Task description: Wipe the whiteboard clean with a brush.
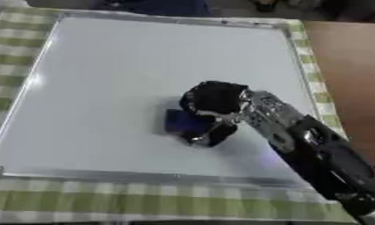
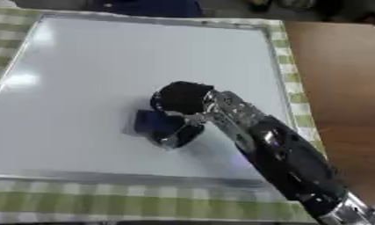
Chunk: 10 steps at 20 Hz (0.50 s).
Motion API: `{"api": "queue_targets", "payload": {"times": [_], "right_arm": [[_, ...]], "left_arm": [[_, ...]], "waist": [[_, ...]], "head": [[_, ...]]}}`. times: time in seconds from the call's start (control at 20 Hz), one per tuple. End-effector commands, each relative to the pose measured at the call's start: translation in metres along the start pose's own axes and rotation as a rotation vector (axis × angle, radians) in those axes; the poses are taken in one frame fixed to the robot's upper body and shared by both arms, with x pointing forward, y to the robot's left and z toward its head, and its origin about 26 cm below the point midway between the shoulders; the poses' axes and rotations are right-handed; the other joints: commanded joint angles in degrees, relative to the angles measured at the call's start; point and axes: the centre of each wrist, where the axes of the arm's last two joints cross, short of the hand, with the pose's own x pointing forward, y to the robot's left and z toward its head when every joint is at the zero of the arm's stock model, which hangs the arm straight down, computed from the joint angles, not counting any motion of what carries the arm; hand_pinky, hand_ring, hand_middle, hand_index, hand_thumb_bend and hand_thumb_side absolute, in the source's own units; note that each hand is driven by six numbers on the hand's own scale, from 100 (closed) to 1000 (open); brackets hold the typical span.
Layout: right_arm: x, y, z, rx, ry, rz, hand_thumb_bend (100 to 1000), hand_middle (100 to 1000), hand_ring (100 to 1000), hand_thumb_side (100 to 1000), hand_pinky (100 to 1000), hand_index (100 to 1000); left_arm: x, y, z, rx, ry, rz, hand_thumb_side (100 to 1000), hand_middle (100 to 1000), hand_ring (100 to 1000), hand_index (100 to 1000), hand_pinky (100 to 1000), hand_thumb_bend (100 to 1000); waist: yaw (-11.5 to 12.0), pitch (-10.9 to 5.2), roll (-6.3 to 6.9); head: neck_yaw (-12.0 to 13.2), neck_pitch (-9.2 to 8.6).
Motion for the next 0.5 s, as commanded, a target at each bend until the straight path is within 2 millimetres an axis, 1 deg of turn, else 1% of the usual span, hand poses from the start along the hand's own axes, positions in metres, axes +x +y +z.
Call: {"api": "queue_targets", "payload": {"times": [0.05,0.25,0.45,0.5], "right_arm": [[-0.012,-0.010,0.013,-0.025,0.047,0.014,100,306,560,497,481,130],[-0.016,-0.006,0.021,-0.019,0.079,0.020,100,297,562,479,479,133],[-0.021,-0.003,0.030,-0.020,0.126,0.021,100,270,555,448,472,136],[-0.024,-0.003,0.033,-0.023,0.141,0.022,100,246,549,432,466,138]], "left_arm": [[0.007,0.000,-0.005,-0.022,-0.020,-0.013,1000,560,596,527,508,134],[0.007,0.001,-0.004,-0.020,-0.017,-0.018,1000,560,597,527,508,134],[0.007,0.002,-0.003,-0.019,-0.015,-0.024,1000,560,597,527,508,134],[0.007,0.002,-0.003,-0.018,-0.015,-0.025,1000,560,597,527,508,133]], "waist": [[-0.2,-1.18,0.34],[-0.6,-1.40,0.35],[-1.1,-1.53,0.34],[-1.3,-1.56,0.34]], "head": [[0.3,-0.48],[0.7,-0.38],[1.4,-0.28],[1.6,-0.26]]}}
